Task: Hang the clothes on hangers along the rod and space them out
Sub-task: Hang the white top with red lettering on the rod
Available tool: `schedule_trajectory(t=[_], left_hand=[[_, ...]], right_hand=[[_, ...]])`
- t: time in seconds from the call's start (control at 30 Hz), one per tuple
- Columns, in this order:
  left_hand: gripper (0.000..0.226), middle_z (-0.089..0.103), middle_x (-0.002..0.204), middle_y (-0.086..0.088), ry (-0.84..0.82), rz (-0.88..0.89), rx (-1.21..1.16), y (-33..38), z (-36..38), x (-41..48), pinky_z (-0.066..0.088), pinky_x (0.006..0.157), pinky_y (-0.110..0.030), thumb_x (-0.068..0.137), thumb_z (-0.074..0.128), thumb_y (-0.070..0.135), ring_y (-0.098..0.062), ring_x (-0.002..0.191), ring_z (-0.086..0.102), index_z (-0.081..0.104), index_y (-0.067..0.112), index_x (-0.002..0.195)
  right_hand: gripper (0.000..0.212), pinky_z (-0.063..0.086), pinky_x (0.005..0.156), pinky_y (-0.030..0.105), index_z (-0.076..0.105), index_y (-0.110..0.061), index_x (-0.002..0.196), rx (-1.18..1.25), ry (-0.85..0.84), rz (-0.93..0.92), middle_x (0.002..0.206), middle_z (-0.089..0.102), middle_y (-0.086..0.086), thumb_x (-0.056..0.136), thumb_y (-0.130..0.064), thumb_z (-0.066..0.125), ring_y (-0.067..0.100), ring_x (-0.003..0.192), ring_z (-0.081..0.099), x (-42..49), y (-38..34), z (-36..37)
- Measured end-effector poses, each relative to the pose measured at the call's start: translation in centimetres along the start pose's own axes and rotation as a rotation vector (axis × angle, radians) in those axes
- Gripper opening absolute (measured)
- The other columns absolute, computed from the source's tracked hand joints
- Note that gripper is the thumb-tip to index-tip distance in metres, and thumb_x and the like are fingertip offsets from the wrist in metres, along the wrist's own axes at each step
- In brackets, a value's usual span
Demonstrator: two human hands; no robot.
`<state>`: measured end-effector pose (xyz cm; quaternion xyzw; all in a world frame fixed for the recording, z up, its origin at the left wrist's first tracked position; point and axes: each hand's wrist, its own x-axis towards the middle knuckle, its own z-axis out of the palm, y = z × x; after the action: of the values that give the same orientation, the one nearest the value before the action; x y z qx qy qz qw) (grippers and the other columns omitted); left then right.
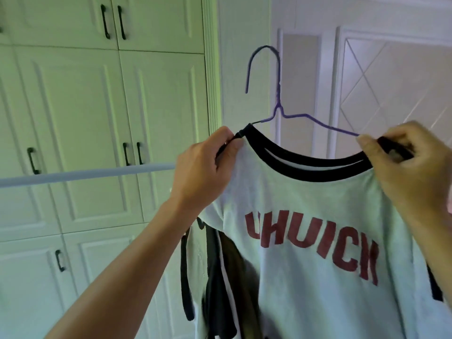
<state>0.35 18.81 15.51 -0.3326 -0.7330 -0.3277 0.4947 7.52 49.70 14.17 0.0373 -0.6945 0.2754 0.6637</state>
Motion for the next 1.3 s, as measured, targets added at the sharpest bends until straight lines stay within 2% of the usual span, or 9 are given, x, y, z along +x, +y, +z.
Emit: schedule_trajectory(t=[0.1,0.2,0.3,0.5,0.63,0.83,0.9,1.0,1.3], left_hand=[[0.028,0.047,0.054,0.001,0.041,-0.019,0.030,0.4,-3.5,-0.2,0.036,0.047,-0.033,0.104,0.056,0.036,-0.023,0.051,0.048,0.057,0.018,0.084],[0.028,0.045,0.053,0.002,0.041,-0.055,0.130,0.0,-6.9,-0.5,0.032,0.049,-0.031,0.104,0.053,0.042,-0.020,0.052,0.047,0.055,0.023,0.084],[0.028,0.048,0.056,0.003,0.034,-0.101,0.198,-1.7,-10.2,-1.3,0.032,0.051,-0.031,0.104,0.051,0.046,-0.017,0.053,0.046,0.056,0.025,0.087],[0.034,0.046,0.056,-0.002,-0.013,-0.238,0.288,-5.4,-15.8,-4.7,0.036,0.050,-0.034,0.104,0.053,0.045,-0.017,0.052,0.043,0.052,0.019,0.081],[0.034,0.050,0.063,-0.002,-0.027,-0.289,0.312,-7.4,-19.2,-6.1,0.032,0.050,-0.031,0.104,0.054,0.043,-0.012,0.051,0.039,0.053,0.020,0.080],[0.032,0.043,0.055,0.000,-0.085,-0.299,0.309,-10.6,-23.6,-8.6,0.037,0.051,-0.034,0.101,0.052,0.047,-0.014,0.051,0.038,0.054,0.022,0.081],[0.034,0.043,0.055,0.002,-0.109,-0.287,0.326,-11.4,-24.5,-9.7,0.039,0.050,-0.035,0.100,0.051,0.049,-0.013,0.050,0.038,0.053,0.022,0.079],[0.036,0.048,0.057,-0.004,-0.126,-0.319,0.317,-12.5,-26.3,-11.0,0.042,0.050,-0.036,0.099,0.050,0.052,-0.020,0.049,0.043,0.057,0.022,0.080],[0.028,0.048,0.056,0.005,-0.175,-0.317,0.386,-12.6,-27.1,-12.3,0.040,0.051,-0.033,0.104,0.057,0.040,-0.015,0.050,0.045,0.055,0.034,0.076]], right_hand=[[0.043,0.055,0.066,0.044,0.064,-0.009,0.091,0.042,0.011,-0.021,0.079,0.063,0.005,0.093,-0.051,0.070,0.026,0.069,0.058,0.0,-2.4,1.5],[0.034,0.045,0.062,0.022,0.064,-0.004,0.088,0.108,-0.080,-0.077,0.075,0.062,0.010,0.097,-0.037,0.068,0.021,0.062,0.052,-0.3,-4.6,3.2],[0.022,0.047,0.064,0.034,0.065,-0.007,0.086,0.185,-0.287,-0.088,0.075,0.065,0.013,0.100,-0.024,0.064,0.030,0.070,0.060,-0.9,-5.7,5.4],[0.023,0.041,0.069,0.009,0.066,-0.017,0.092,0.563,-0.646,0.094,0.081,0.066,-0.017,0.106,-0.009,0.050,-0.004,0.076,0.057,-4.5,-7.2,9.8],[0.026,0.044,0.073,0.017,0.070,-0.023,0.087,0.767,-0.722,0.237,0.083,0.065,-0.005,0.104,-0.010,0.055,0.008,0.081,0.058,-7.3,-8.2,13.0],[0.025,0.045,0.070,0.024,0.070,-0.013,0.080,0.929,-0.822,0.394,0.081,0.061,0.007,0.102,-0.008,0.058,0.018,0.079,0.055,-9.3,-11.7,16.4],[0.023,0.042,0.071,0.031,0.067,-0.009,0.081,0.909,-0.884,0.375,0.080,0.060,0.010,0.102,-0.009,0.057,0.020,0.078,0.054,-9.8,-12.5,17.1],[0.021,0.044,0.068,0.024,0.065,-0.003,0.083,0.900,-0.927,0.372,0.076,0.059,0.006,0.102,-0.008,0.057,0.015,0.075,0.054,-10.3,-14.3,17.9],[0.022,0.045,0.073,0.035,0.066,-0.020,0.082,0.743,-0.964,0.056,0.074,0.063,0.005,0.103,-0.020,0.059,0.021,0.071,0.060,-12.2,-18.4,21.7]])
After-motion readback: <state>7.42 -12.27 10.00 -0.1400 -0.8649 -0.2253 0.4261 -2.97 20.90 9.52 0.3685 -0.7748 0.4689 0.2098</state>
